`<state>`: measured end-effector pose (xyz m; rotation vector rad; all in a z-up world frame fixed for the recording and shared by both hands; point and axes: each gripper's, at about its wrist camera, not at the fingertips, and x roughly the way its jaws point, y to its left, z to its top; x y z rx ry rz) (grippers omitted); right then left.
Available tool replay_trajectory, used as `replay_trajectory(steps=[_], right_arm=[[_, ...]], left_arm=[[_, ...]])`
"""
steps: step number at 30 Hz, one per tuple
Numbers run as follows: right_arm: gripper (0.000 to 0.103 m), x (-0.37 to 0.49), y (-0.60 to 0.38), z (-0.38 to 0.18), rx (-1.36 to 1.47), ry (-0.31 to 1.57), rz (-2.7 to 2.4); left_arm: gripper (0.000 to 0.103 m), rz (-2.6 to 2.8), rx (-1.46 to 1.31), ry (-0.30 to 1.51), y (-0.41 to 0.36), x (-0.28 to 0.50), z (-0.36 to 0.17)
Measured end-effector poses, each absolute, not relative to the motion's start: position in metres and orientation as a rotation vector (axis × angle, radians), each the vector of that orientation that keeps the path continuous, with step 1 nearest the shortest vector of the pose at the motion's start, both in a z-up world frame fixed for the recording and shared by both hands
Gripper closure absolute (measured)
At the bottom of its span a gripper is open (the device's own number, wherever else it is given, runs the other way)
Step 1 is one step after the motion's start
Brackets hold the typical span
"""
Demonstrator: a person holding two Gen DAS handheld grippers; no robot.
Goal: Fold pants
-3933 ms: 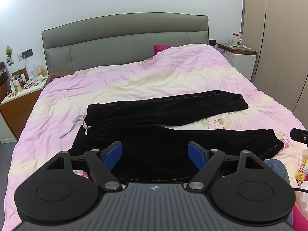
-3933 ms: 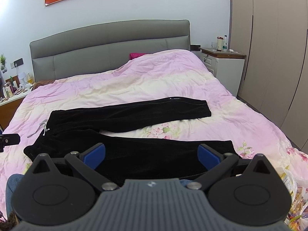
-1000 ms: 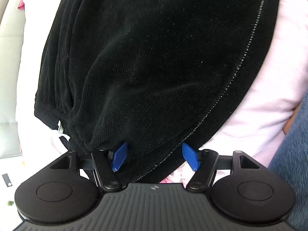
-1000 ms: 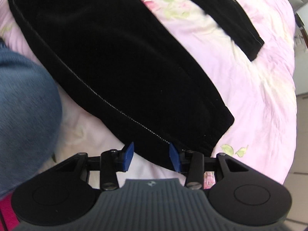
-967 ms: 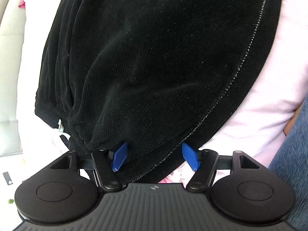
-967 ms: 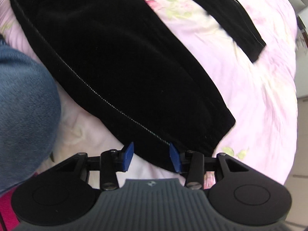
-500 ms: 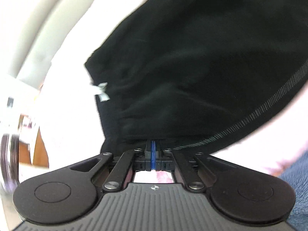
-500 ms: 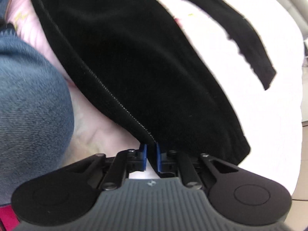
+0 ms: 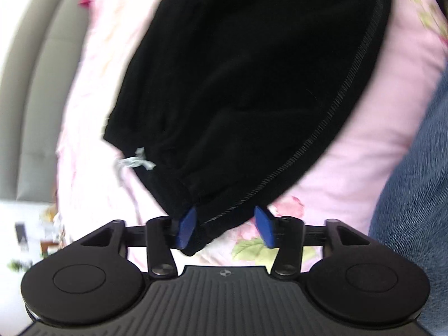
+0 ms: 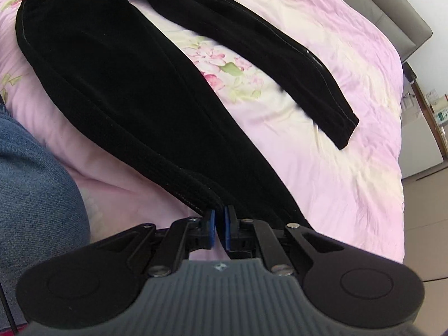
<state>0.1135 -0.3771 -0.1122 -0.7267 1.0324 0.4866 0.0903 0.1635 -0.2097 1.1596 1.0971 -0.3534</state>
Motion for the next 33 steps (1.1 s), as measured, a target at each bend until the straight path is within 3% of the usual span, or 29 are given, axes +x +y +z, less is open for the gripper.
replay_trajectory(steps=[1,11,17,18,20,22,25,28,33], right_arm=[[0.103,0.114,-0.377,-0.114,-0.725,1.04,0.482],[0.102,0.141,-0.372,-0.139,-0.714,1.121,0.442],[0.102,0.167,-0.374,-0.156,-0.697,1.182,0.406],[0.102,0.17,-0.373,-0.158,-0.697,1.189,0.4],[0.102,0.172,-0.37,-0.161,-0.703,1.201,0.391],[0.102,0.177,-0.368,-0.164,-0.709,1.215,0.382],[0.101,0.18,-0.364,-0.168,-0.728,1.227,0.367],[0.101,0.176,-0.359,-0.168,-0.768,1.224,0.355],[0.103,0.17,-0.366,-0.155,-0.778,1.171,0.289]], left_arm=[[0.029,-0.385,1.186,1.108,0.165,0.093,-0.217],[0.02,-0.569,1.577,0.94,0.179,0.1,-0.295],[0.017,-0.571,1.538,0.883,0.194,0.1,-0.294],[0.019,-0.563,1.523,0.881,0.191,0.086,-0.288],[0.035,-0.558,1.478,0.893,0.197,0.084,-0.284],[0.059,-0.526,1.424,0.879,0.201,0.086,-0.277],[0.079,-0.478,1.364,0.852,0.211,0.076,-0.265],[0.091,-0.455,1.26,0.865,0.222,0.079,-0.238],[0.092,-0.326,1.09,0.875,0.242,0.092,-0.187]])
